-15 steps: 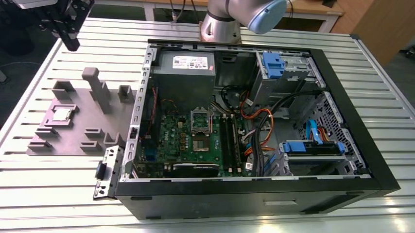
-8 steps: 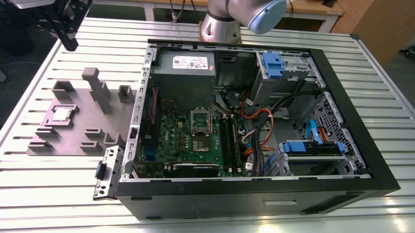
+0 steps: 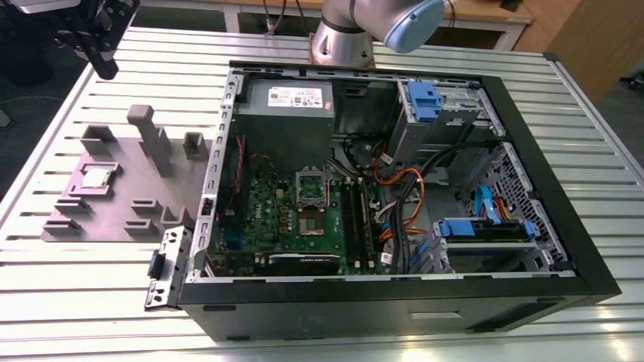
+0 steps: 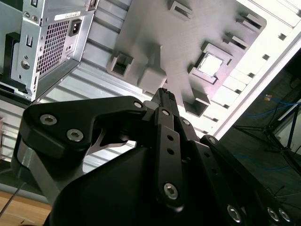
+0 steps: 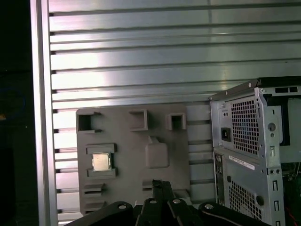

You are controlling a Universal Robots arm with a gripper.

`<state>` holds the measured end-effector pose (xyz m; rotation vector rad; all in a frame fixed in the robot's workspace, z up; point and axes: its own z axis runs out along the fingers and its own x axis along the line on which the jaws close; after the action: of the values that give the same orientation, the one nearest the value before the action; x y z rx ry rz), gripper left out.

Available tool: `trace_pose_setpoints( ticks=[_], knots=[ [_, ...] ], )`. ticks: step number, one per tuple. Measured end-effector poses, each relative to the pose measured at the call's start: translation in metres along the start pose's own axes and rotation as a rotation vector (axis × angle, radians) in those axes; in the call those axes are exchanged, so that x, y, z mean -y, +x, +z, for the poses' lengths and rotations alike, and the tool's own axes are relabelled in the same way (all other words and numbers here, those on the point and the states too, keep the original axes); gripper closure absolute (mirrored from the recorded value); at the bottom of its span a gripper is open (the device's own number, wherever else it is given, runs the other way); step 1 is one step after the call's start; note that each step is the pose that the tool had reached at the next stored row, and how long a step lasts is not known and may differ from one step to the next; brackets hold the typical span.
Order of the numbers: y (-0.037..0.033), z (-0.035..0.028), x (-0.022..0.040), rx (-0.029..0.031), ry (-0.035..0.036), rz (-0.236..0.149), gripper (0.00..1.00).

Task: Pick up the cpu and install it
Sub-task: 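Reach for the cpu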

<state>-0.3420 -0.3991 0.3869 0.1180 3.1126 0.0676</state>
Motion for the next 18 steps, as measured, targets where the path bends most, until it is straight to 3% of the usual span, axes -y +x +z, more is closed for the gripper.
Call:
trace_pose_setpoints(
  ticks=[18],
  knots=[
    [0.0079, 0.0001, 0.0006, 0.0001, 0.0000, 0.000, 0.89]
  ],
)
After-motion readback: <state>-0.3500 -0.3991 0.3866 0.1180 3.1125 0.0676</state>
